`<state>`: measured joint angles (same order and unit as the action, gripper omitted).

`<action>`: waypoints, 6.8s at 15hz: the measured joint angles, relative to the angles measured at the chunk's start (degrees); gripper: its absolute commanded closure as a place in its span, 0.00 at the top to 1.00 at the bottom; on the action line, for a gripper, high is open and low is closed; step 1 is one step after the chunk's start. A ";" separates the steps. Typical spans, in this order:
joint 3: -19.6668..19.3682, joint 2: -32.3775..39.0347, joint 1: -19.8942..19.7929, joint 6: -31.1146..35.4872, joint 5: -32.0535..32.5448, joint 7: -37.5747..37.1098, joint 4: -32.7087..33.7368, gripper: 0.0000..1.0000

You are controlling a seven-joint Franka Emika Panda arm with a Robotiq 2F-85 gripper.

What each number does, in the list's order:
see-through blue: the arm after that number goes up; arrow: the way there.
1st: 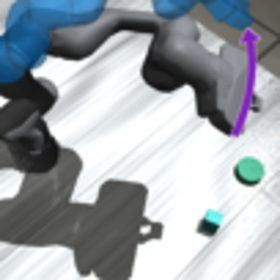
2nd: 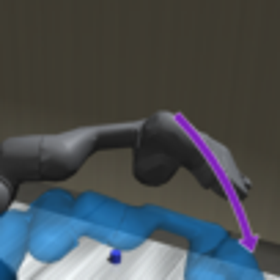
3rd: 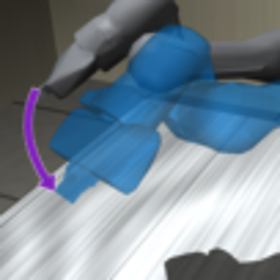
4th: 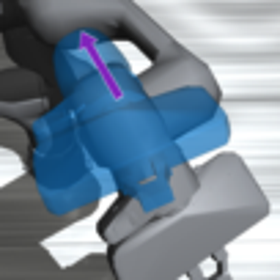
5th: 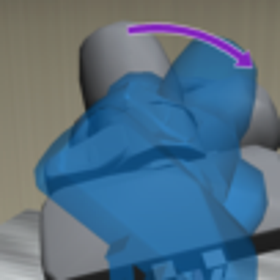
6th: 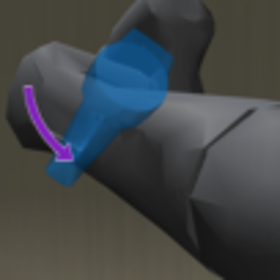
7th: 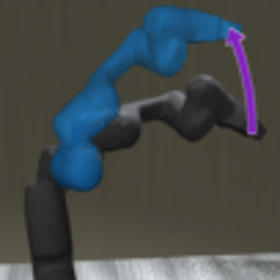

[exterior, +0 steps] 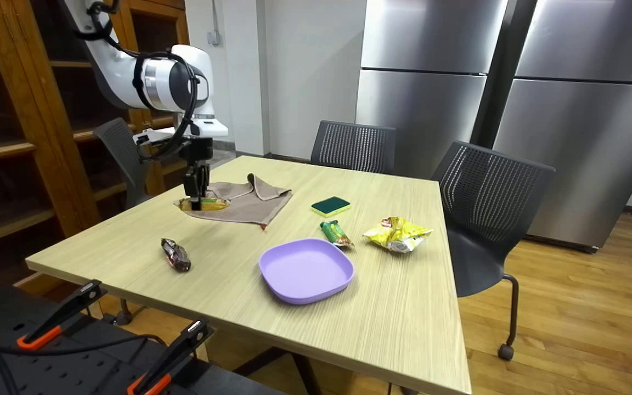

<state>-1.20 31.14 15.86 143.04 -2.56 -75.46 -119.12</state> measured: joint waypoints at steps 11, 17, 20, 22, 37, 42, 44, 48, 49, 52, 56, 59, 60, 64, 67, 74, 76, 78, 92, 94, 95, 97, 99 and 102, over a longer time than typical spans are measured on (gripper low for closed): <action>-4.77 -5.75 -5.37 -0.39 3.92 10.22 -6.79 0.16; -7.30 -6.20 -8.06 -0.36 6.00 17.16 -8.34 0.16; -8.44 -6.18 -9.71 -0.35 6.50 21.16 -8.70 0.16; -9.14 -6.08 -10.59 -0.35 6.68 23.27 -8.72 0.16; -12.49 1.04 -11.28 -0.27 8.88 26.54 -5.15 0.16; -12.82 4.14 -11.23 -0.27 8.97 26.54 -2.39 0.16; -12.90 5.26 -11.23 -0.28 8.97 26.54 -1.40 0.16; -13.01 6.92 -11.23 -0.33 8.97 26.54 0.14 0.16; -13.04 7.20 -11.23 -0.34 8.97 26.54 0.42 0.16; -13.16 7.75 -11.22 -0.34 8.97 26.54 1.01 0.66; -13.47 7.91 -11.17 -0.34 8.97 26.54 1.15 0.87; -13.80 7.90 -11.16 -0.34 8.97 26.54 1.16 1.00; -13.88 7.89 -11.16 -0.34 8.97 26.54 1.16 1.00; -14.19 7.63 -10.98 -0.33 8.97 26.54 1.16 1.00; -14.51 7.16 -10.57 -0.33 8.97 26.54 1.15 1.00; -14.44 5.40 -9.30 -0.35 8.96 26.44 0.68 1.00; -14.36 4.81 -8.42 -0.36 8.94 26.20 0.27 1.00; -14.18 4.22 -7.31 -0.37 8.92 25.65 -0.33 1.00; -7.79 0.02 0.35 -1.13 8.36 11.52 -4.90 1.00; -6.53 -0.02 0.87 -1.14 7.96 9.29 -5.28 1.00; -5.93 -0.02 1.04 -1.14 7.73 8.28 -5.46 1.00; -4.86 -0.02 1.26 -1.14 7.15 6.76 -5.82 1.00; -3.94 -0.05 1.38 -1.12 6.50 5.69 -6.23 1.00; -3.00 -0.25 1.47 -1.04 5.67 4.40 -6.96 1.00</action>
<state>-4.20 30.89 17.32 142.00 3.11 -71.06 -126.08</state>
